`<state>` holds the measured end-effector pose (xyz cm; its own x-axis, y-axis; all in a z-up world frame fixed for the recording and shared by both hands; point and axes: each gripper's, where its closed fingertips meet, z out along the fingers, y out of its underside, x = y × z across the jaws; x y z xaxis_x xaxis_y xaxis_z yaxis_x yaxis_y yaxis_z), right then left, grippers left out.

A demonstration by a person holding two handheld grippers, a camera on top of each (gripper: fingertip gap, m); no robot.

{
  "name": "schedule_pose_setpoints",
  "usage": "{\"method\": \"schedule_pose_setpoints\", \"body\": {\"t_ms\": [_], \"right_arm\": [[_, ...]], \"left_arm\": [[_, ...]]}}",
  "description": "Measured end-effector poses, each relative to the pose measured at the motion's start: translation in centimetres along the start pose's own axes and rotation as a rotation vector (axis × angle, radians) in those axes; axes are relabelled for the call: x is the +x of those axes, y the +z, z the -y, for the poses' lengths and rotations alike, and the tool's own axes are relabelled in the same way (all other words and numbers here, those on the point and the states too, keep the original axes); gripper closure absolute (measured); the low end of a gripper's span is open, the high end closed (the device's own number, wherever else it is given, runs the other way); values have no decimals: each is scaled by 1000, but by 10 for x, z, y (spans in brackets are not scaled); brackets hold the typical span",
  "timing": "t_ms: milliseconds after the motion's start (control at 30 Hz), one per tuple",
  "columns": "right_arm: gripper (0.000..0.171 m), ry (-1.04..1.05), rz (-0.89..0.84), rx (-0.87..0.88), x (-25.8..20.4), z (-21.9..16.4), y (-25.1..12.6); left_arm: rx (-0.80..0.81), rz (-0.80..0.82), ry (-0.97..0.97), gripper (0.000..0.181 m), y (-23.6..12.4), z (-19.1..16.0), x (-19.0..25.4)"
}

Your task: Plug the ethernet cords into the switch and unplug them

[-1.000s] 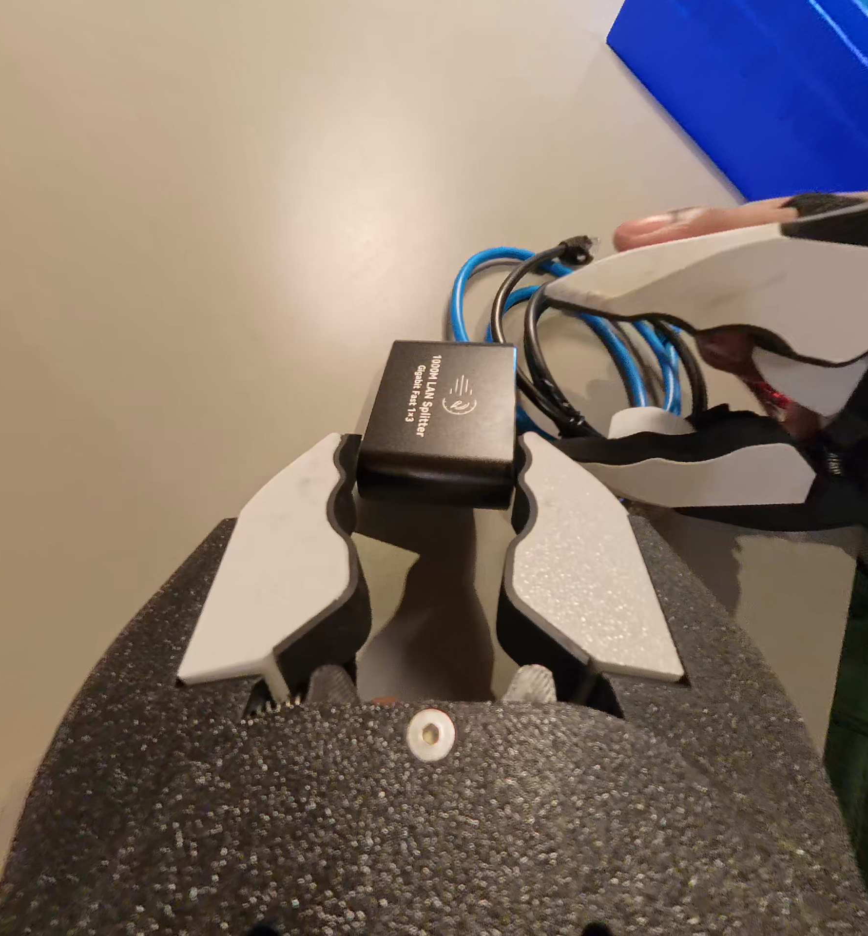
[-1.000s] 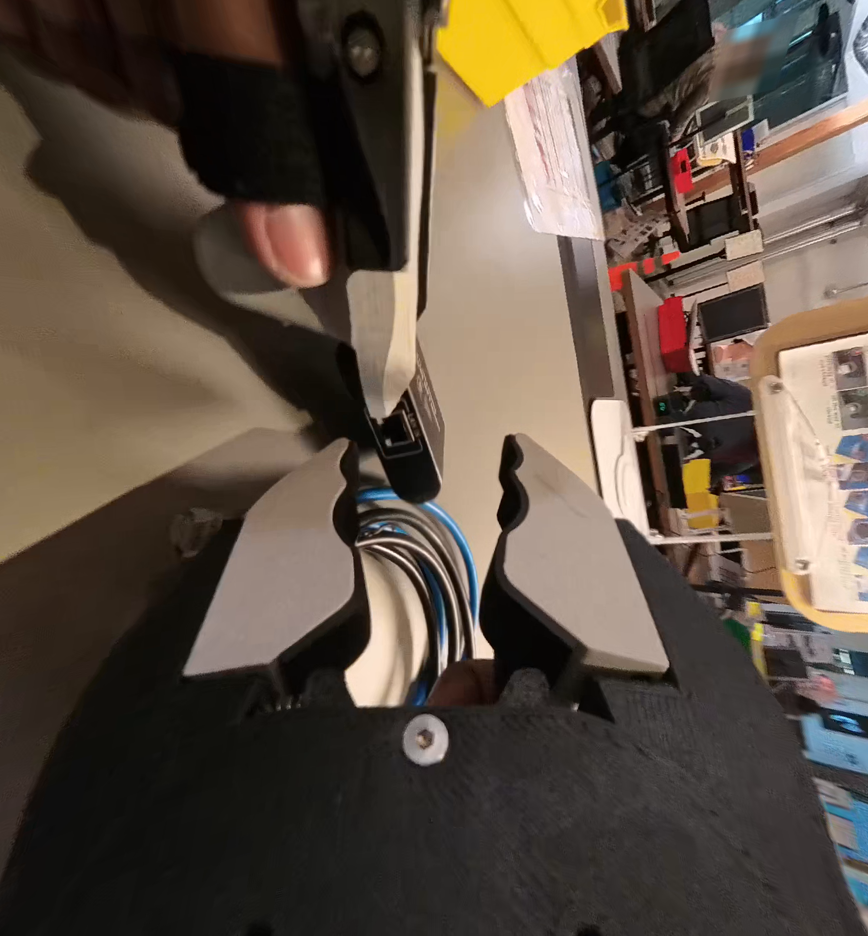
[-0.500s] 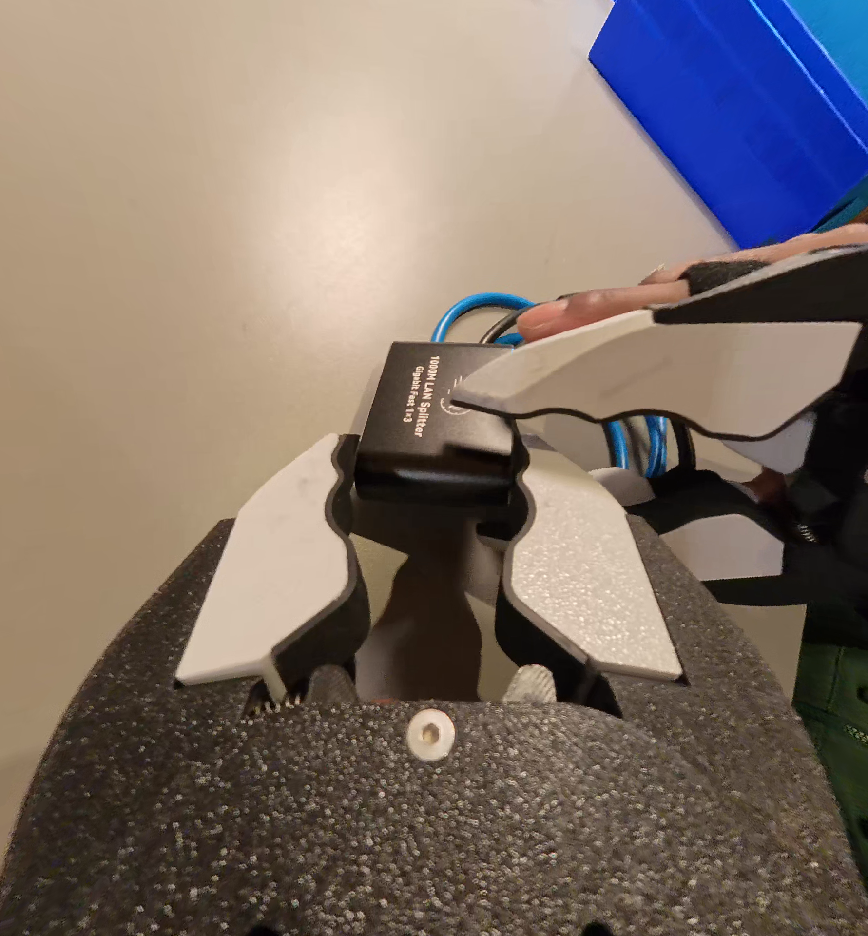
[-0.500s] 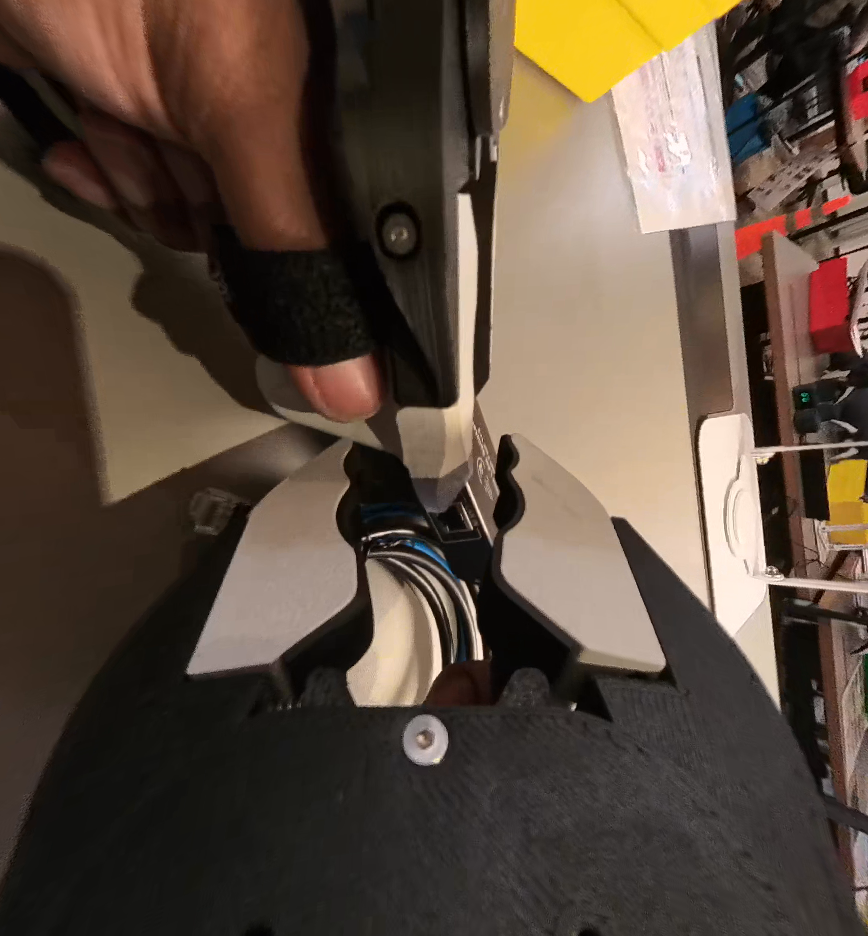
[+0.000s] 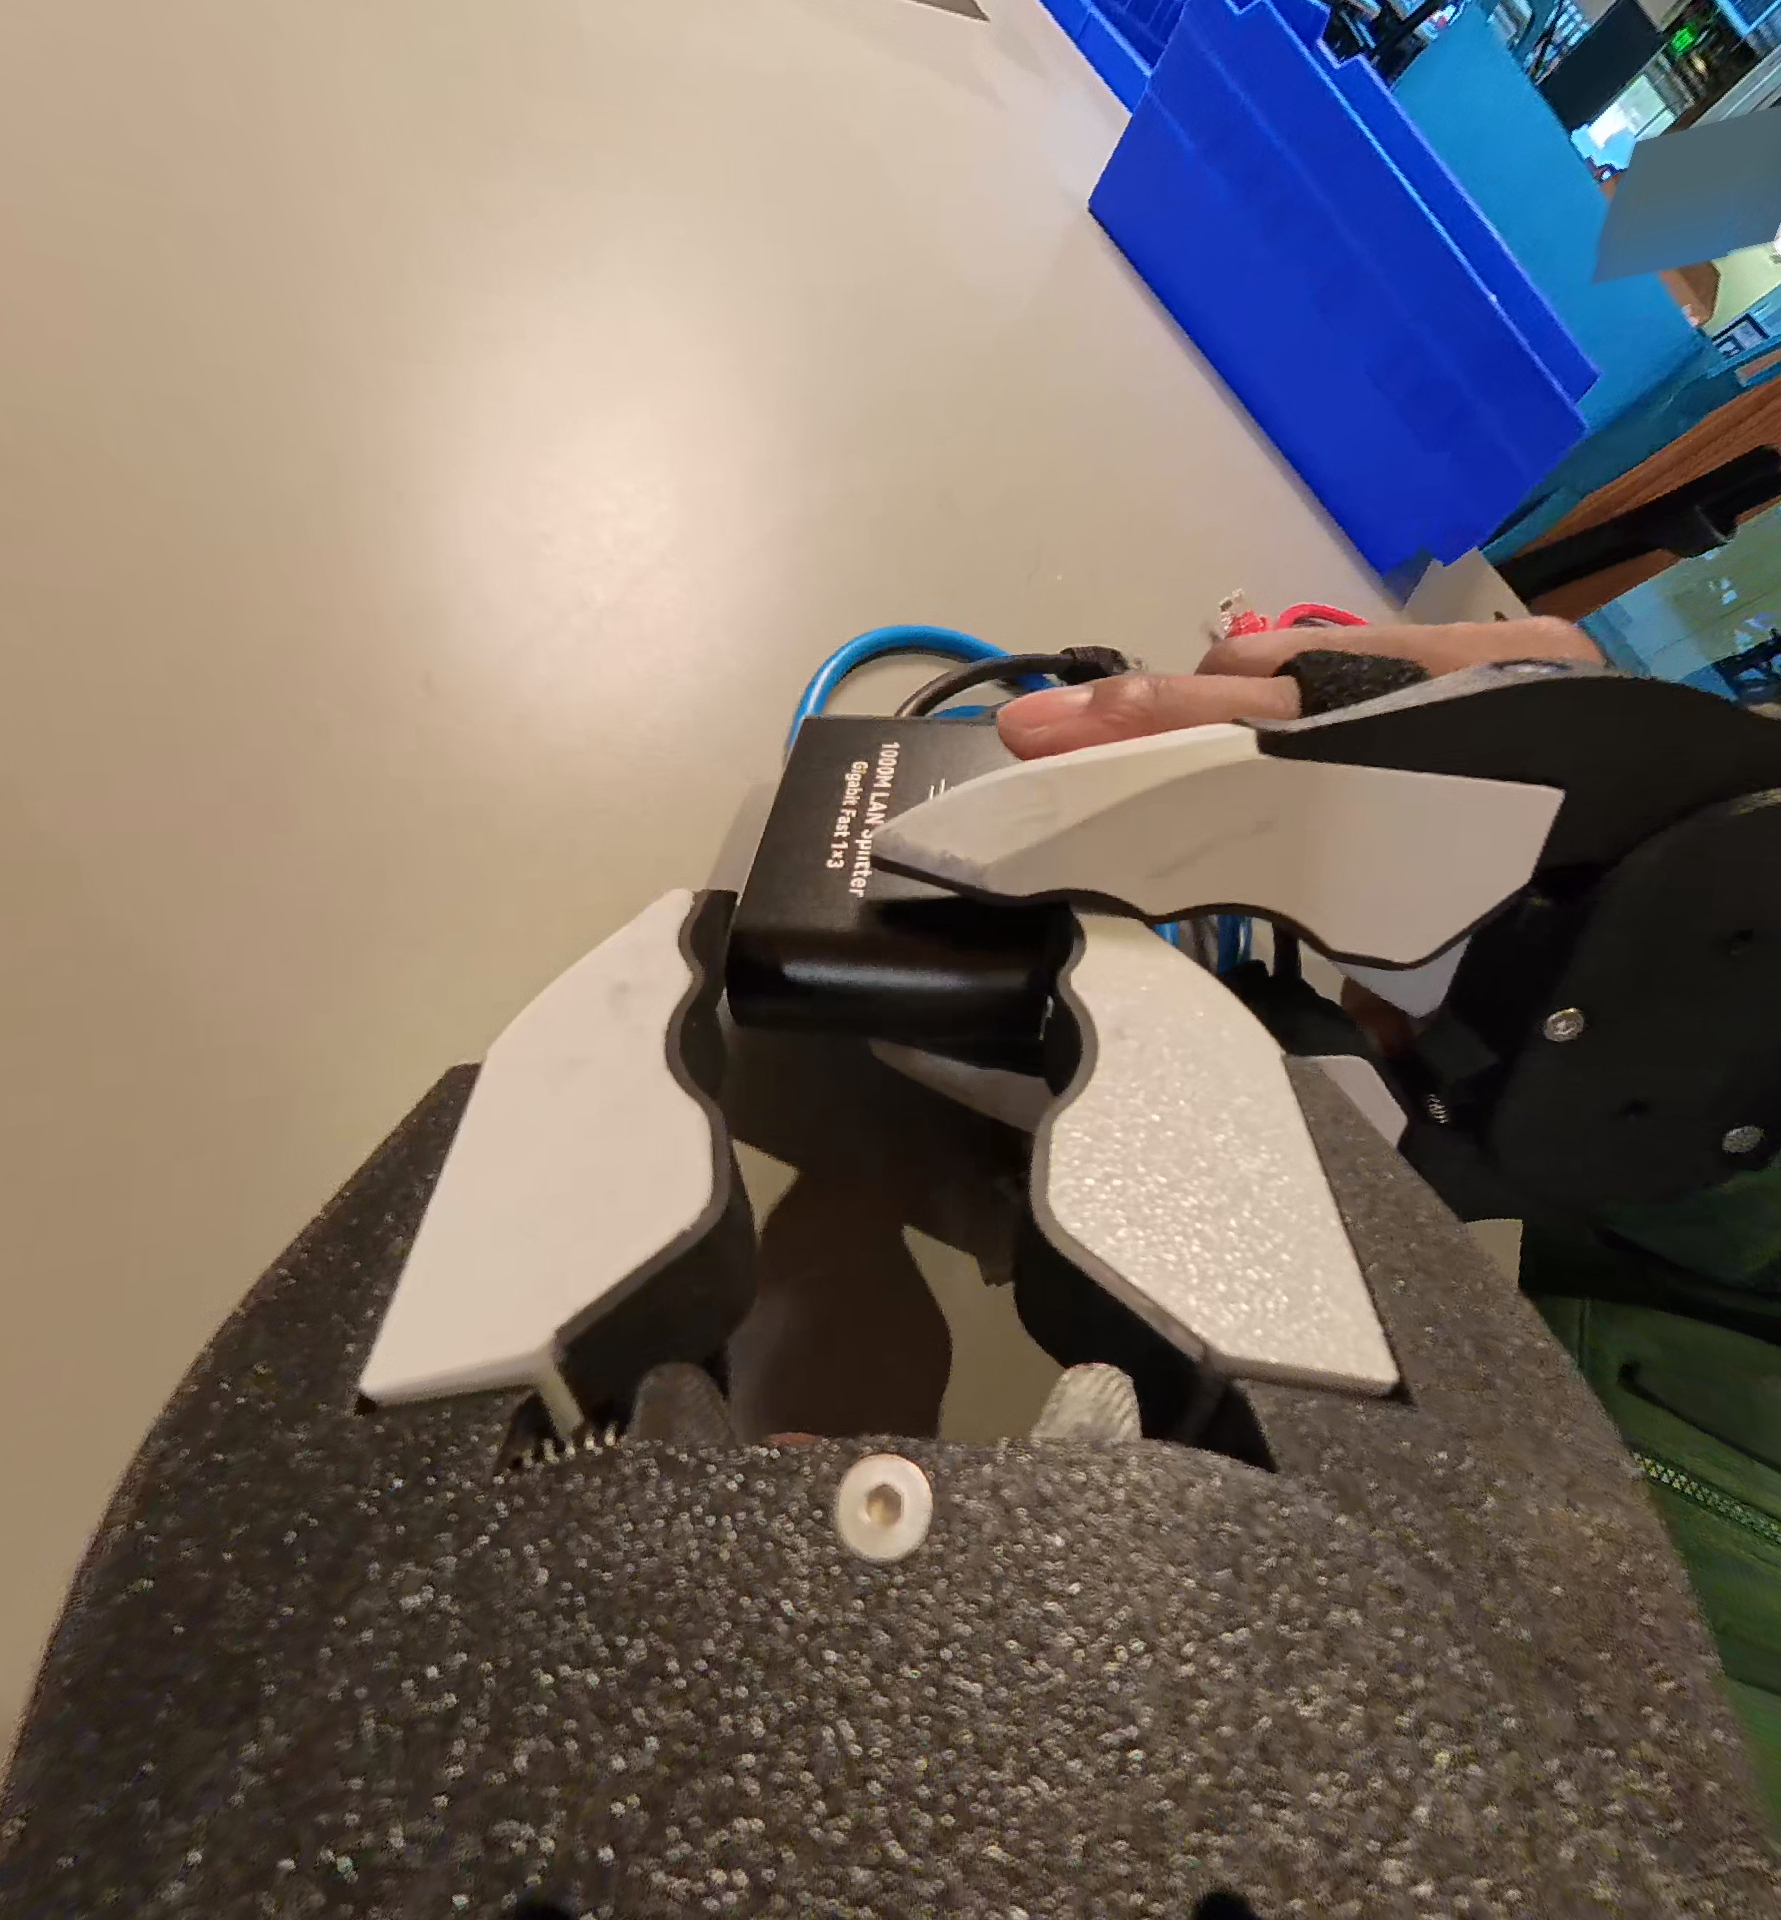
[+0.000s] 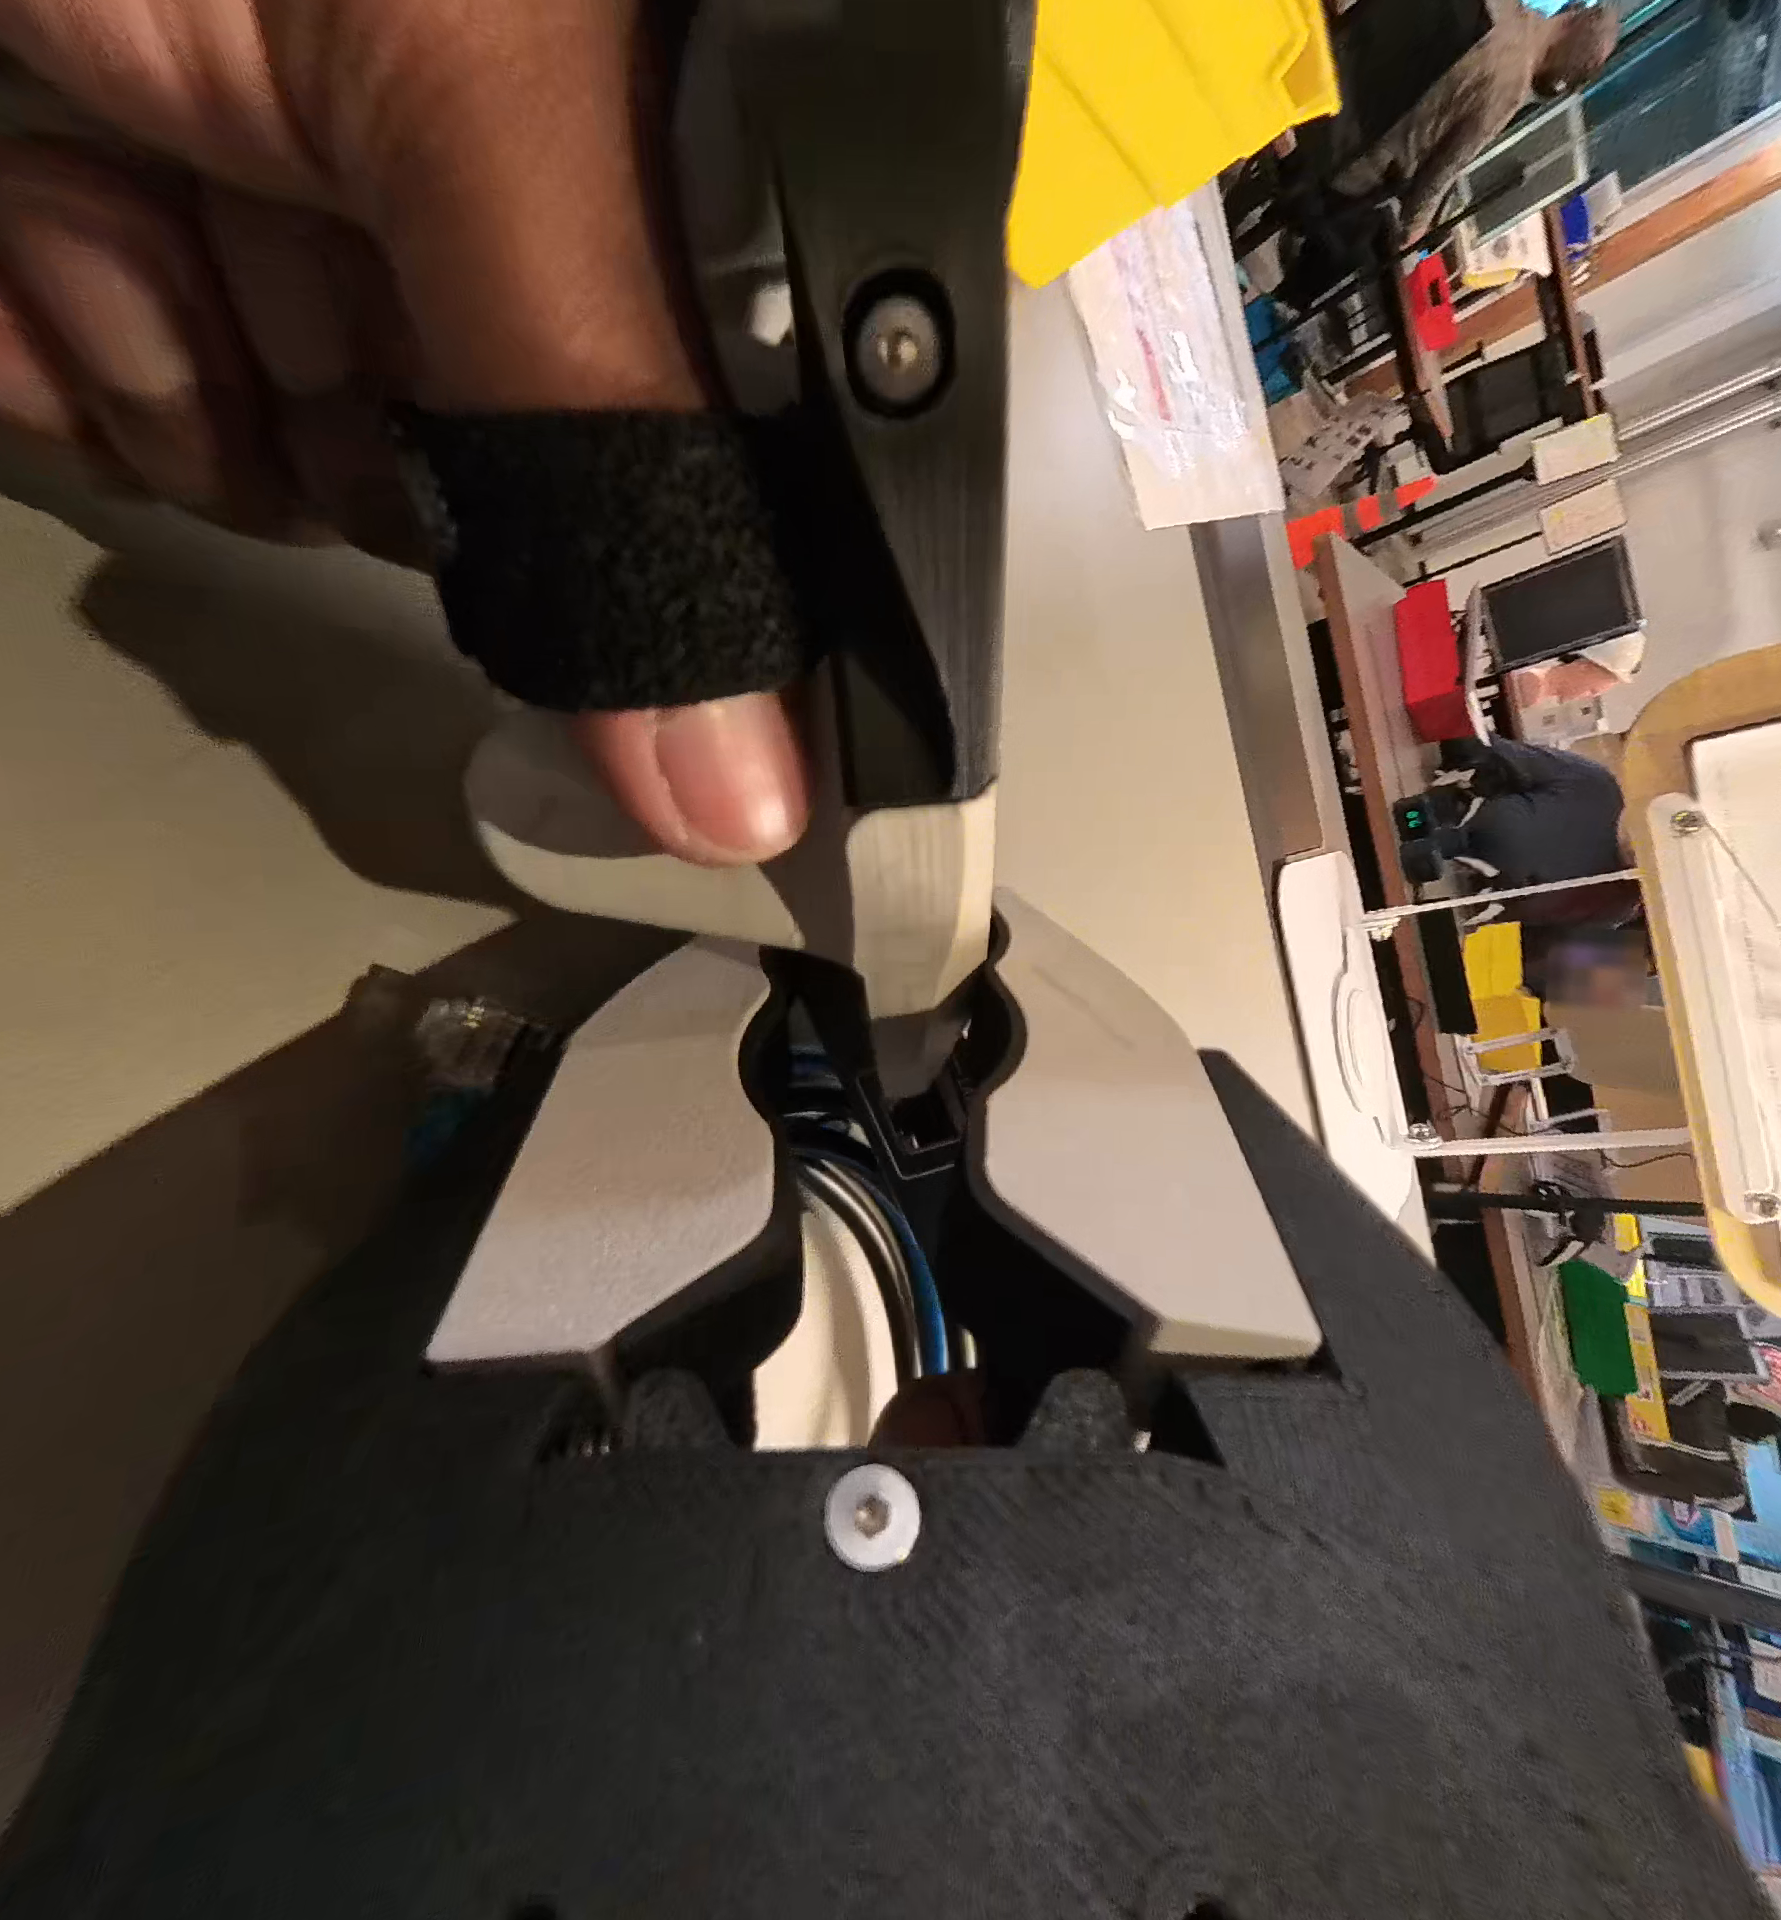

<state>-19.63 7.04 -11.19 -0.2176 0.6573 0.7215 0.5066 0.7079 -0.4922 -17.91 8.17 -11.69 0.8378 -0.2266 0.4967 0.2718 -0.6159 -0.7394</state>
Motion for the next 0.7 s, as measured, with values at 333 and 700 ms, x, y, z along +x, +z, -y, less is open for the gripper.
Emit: {"method": "schedule_pose_setpoints", "body": {"t_ms": [333,700], "right_arm": [[137,-29,-70,-3,4,1,-2],[143,-146,-201,78,21,3,-17]], "left_arm": [[21,-38,6,121,-1,2,6],[100,-106,75,121,-2,15,23]]}}
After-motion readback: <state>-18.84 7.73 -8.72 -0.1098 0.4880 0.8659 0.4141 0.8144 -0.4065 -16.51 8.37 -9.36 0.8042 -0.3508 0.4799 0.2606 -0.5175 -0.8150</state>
